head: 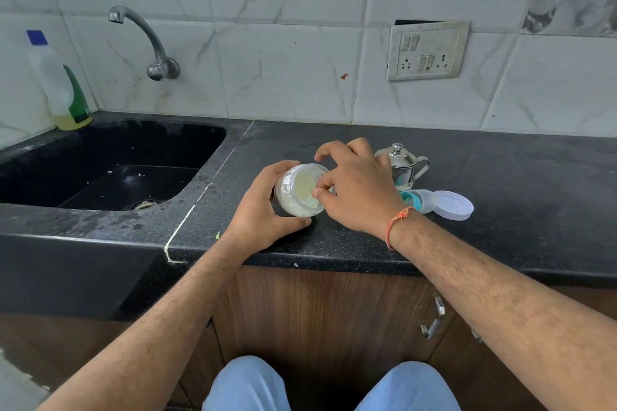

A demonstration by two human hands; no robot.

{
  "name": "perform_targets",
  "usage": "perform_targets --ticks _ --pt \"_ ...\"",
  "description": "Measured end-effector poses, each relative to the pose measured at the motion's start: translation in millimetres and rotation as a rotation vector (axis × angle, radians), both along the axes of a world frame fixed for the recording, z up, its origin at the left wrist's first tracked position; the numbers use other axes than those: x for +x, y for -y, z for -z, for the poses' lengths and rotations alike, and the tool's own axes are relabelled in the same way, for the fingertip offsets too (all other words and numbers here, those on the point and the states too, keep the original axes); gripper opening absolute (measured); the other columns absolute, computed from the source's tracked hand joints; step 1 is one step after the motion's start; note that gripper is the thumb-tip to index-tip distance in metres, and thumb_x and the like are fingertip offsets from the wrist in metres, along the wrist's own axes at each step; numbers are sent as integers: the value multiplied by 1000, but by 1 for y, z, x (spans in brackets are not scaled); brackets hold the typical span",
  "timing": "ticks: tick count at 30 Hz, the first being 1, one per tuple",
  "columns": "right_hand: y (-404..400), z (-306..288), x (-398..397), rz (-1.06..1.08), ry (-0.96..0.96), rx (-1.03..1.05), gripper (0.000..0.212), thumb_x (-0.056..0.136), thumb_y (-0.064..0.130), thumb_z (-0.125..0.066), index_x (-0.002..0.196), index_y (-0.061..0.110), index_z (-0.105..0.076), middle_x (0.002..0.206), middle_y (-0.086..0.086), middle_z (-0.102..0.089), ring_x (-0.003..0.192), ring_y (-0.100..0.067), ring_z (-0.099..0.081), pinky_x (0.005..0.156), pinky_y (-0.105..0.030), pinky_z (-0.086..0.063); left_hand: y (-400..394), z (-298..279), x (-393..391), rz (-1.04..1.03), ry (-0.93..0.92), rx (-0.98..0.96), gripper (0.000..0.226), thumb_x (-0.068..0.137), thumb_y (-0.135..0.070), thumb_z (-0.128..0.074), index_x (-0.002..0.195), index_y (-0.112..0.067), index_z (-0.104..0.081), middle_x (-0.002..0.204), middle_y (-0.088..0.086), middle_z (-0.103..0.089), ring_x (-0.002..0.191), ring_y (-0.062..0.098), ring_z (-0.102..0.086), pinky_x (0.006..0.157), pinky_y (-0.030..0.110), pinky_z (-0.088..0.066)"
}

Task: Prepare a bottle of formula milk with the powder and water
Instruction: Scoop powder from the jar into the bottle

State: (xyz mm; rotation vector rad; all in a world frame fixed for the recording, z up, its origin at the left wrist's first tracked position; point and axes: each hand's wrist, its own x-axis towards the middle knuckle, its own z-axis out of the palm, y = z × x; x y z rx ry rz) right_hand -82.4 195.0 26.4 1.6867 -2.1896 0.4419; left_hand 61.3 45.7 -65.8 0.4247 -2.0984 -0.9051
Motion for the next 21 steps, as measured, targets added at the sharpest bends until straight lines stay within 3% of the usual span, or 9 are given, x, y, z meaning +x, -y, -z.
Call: perform_targets --ticks 7,13,21 --pt "5 -4 -2 71 186 -82 20 93 47 -70 80 37 -81 134 26 -54 123 -14 -38 87 -39 -27 2 0 -1 -5 3 46 100 64 -32 -101 152 -38 -52 149 -13 -63 140 15 -62 119 50 -51" --pt "11 -8 -11 107 360 -149 28 93 47 -71 68 35 -77 123 26 -57 115 -9 -38 97 -48 -42 4 -1 0 11 10 87 99 68 -22 -103 152 -36 -53 148 -13 -66 139 14 -63 119 48 -51" --pt "15 -15 -32 140 544 -241 28 90 49 -74 73 28 -83 113 26 -61 121 -13 -44 103 -51 -41 2 -3 -1 3 32 122 98 72 -19 -104 148 -45 -49 145 -19 -66 134 -1 -63 117 27 -50"
